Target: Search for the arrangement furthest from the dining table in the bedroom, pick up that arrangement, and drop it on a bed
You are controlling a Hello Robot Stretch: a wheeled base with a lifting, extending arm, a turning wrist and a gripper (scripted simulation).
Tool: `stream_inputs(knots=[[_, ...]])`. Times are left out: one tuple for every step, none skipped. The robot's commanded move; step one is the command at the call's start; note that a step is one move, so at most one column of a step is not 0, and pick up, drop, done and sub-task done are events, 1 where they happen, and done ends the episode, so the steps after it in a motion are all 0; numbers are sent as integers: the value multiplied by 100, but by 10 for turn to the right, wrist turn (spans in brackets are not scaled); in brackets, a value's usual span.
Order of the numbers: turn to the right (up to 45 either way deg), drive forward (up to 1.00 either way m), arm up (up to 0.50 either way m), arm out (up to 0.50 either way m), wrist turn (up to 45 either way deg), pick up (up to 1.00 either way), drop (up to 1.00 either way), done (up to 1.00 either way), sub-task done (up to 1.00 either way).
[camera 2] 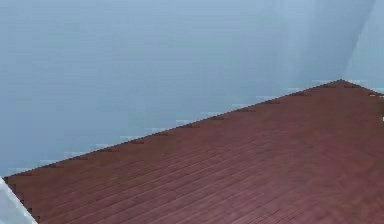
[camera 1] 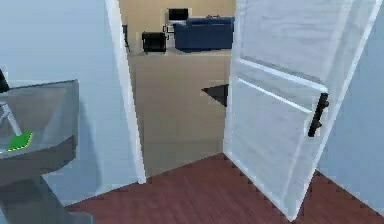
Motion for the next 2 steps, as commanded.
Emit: stream_inputs(knots=[[0, 100, 0, 0, 0, 0, 0, 0, 0], [0, 80, 0, 0, 0, 0, 0, 0, 0]])
